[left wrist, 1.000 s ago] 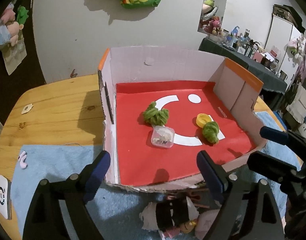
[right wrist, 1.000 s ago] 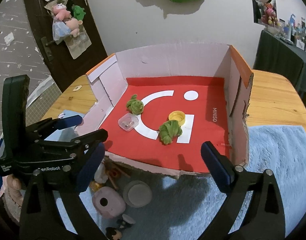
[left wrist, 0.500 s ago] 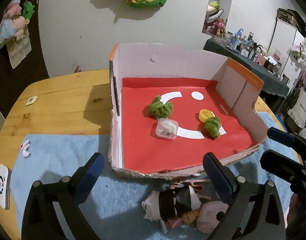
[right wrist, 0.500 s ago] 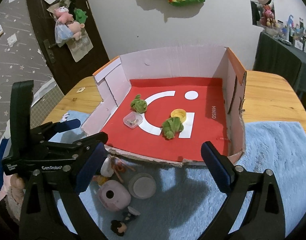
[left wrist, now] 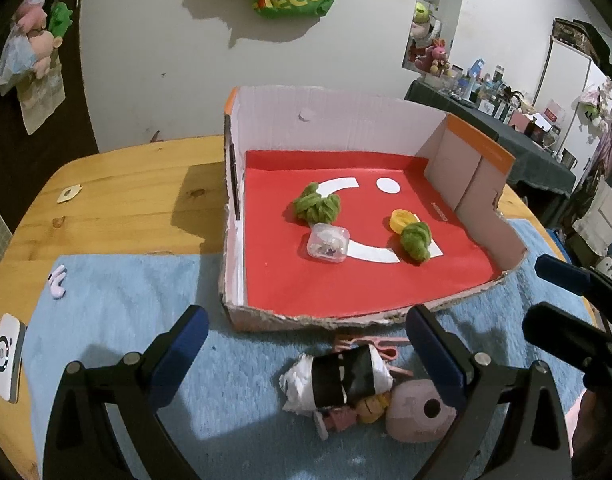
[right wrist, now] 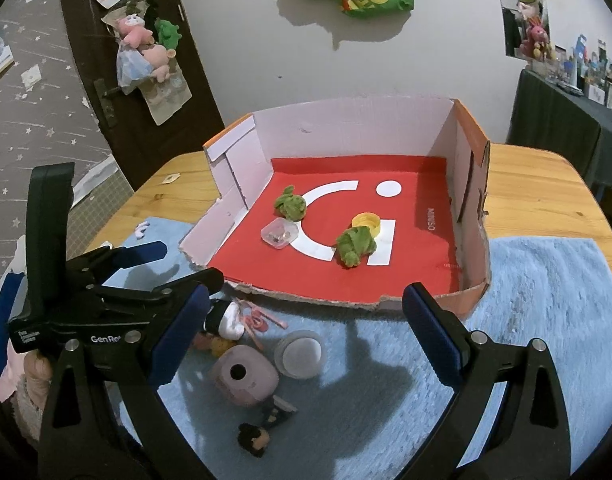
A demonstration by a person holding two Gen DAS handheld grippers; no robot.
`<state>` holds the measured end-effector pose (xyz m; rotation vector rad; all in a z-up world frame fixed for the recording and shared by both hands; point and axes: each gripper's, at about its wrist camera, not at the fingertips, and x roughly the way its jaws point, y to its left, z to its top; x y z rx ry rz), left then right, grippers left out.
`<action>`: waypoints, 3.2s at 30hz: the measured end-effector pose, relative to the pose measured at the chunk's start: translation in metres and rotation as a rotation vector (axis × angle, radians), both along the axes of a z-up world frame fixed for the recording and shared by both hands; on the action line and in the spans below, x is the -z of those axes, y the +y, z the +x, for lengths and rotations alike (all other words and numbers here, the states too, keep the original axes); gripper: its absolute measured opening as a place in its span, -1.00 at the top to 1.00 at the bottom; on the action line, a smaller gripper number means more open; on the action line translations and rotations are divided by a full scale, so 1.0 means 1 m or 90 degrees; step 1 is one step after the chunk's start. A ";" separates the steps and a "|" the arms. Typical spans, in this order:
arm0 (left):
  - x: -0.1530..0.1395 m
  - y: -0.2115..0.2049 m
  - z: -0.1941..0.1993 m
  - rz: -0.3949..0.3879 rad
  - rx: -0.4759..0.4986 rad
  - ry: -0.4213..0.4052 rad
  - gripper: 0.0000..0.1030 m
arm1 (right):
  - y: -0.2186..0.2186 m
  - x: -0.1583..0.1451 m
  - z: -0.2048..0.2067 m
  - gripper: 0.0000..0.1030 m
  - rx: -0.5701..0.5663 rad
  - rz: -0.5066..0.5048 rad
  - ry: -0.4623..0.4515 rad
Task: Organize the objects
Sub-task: 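Lower the left tool to the black-and-white roll while the right tool approaches the small doll, then grasp the black-and-white roll with the left tool while the right tool grasps the dark-haired doll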
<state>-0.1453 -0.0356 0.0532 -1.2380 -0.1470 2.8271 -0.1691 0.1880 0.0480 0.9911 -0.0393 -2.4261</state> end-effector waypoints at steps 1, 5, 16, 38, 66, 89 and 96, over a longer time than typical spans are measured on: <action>0.000 0.000 0.001 0.001 0.000 -0.001 -0.96 | 0.000 0.000 0.001 -0.92 -0.001 0.000 0.000; 0.001 0.000 0.006 0.000 0.000 -0.002 -0.96 | 0.000 0.001 0.006 -0.92 -0.005 -0.002 -0.003; 0.004 0.001 0.014 0.002 0.001 -0.006 -0.96 | 0.000 0.002 0.019 -0.92 -0.003 0.006 0.002; 0.015 0.006 0.023 0.013 0.010 -0.027 -0.80 | -0.002 0.016 0.046 -0.88 -0.012 0.039 0.008; 0.030 0.012 0.012 0.013 0.024 -0.052 -0.48 | -0.015 0.057 0.063 -0.13 -0.060 0.051 -0.050; 0.043 0.009 0.007 0.039 0.026 -0.064 -0.26 | -0.025 0.074 0.058 0.16 -0.074 0.094 -0.040; 0.042 0.010 0.012 0.035 0.024 -0.057 -0.23 | -0.024 0.074 0.058 0.17 -0.071 0.088 -0.044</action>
